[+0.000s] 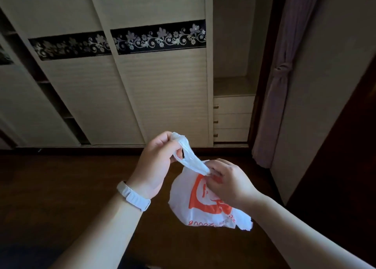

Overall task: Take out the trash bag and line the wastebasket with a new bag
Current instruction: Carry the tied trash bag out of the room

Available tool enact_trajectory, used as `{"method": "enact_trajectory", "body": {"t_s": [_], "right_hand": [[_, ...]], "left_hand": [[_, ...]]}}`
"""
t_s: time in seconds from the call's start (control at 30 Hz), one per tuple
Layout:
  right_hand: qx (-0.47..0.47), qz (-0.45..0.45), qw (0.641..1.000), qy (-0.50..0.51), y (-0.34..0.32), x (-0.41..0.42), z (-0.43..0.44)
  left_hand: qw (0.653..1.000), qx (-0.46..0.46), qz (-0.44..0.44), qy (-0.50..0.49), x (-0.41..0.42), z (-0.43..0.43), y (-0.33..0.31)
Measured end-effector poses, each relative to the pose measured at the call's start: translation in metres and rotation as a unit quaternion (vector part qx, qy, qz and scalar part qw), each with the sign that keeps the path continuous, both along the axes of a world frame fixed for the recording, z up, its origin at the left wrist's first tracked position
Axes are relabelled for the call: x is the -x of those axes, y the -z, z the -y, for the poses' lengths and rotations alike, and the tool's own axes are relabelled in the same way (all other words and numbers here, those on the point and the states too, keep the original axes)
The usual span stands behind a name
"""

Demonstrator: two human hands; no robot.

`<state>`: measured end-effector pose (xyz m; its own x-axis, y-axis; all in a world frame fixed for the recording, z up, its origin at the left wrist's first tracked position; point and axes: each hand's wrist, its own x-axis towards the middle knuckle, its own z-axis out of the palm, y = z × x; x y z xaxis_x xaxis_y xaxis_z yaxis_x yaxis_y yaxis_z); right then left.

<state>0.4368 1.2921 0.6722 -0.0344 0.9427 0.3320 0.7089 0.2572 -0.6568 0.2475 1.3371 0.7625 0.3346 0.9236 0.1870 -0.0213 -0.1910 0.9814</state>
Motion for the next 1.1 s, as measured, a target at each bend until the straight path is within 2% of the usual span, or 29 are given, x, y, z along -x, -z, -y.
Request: {"method": "enact_trajectory", "body": {"t_s": [0.33, 0.5, 0.9, 1.1], "right_hand": [[-0.005, 0.019, 0.999, -0.032, -0.002, -0.002, -0.144], [0.012, 0.021, 0.999, -0.035, 0.0, 0.013, -0.237], [0.004, 0.086, 0.988, -0.126, -0.007, 0.114, -0.44], [0.016, 0.07, 0.983, -0.17, 0.004, 0.161, -0.526]], "left_hand": [[1.0, 0.002, 0.028, 0.0, 0.002, -0.152, 0.004], [0.996, -0.005, 0.084, 0.012, 0.018, -0.251, 0.018], [0.994, -0.008, 0.103, -0.038, 0.11, -0.437, 0.02], [0.99, -0.011, 0.112, -0.081, 0.164, -0.499, 0.024]]}}
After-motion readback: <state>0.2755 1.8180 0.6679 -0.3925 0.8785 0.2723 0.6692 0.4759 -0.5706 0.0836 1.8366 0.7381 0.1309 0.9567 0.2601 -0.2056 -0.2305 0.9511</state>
